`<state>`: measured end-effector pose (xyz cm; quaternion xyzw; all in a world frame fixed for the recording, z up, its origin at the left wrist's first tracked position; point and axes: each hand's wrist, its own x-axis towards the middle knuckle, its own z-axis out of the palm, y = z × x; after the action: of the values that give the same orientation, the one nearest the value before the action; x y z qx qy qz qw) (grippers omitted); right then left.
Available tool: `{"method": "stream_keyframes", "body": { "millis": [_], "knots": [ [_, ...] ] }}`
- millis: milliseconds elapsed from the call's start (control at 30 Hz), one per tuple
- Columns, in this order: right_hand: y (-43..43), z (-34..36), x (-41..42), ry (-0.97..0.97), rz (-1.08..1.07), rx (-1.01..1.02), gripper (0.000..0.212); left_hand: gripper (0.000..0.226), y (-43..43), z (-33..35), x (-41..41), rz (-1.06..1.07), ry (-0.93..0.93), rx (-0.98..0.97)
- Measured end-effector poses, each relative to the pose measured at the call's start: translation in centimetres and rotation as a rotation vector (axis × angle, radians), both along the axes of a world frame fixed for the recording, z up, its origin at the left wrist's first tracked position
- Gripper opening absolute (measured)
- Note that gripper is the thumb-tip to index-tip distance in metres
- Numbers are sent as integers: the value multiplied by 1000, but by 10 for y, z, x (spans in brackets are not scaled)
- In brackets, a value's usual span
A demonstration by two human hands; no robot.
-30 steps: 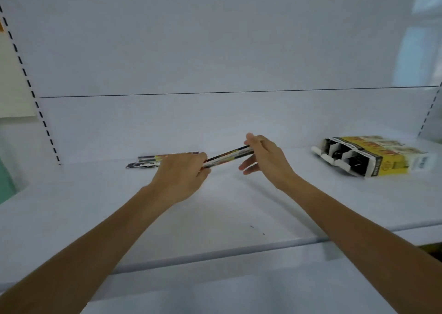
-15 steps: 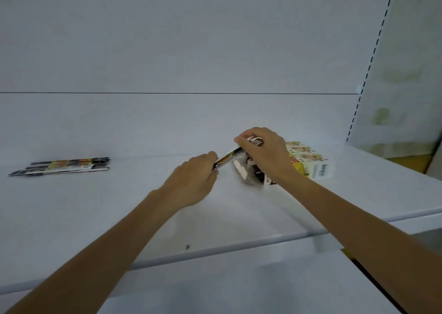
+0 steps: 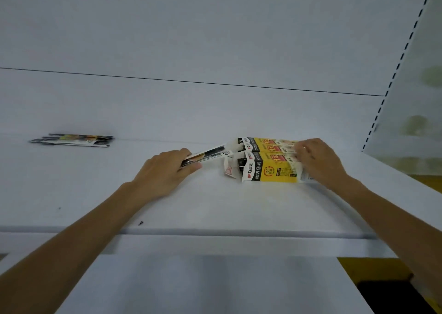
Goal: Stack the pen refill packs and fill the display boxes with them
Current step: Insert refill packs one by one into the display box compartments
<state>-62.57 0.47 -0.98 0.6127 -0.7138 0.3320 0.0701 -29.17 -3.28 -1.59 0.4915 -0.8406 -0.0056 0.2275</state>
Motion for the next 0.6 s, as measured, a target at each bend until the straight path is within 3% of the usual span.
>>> {"method": "stream_keyframes", "body": {
  "millis": [200, 333, 433, 600],
  "knots": [
    [0, -12, -1, 323, -61, -20, 45, 33, -10, -1, -16, -46, -21, 13],
    [-2, -14, -3, 330, -75, -38, 46, 42, -14, -1, -24, -62, 17, 69],
    [-3, -17, -3, 338, -64, -74, 59, 47, -19, -3, -26, -68, 1, 78],
    [-5, -19, -4, 336, -78, -108, 65, 37, -24, -10, -25, -108, -24, 107]
  ]
}}
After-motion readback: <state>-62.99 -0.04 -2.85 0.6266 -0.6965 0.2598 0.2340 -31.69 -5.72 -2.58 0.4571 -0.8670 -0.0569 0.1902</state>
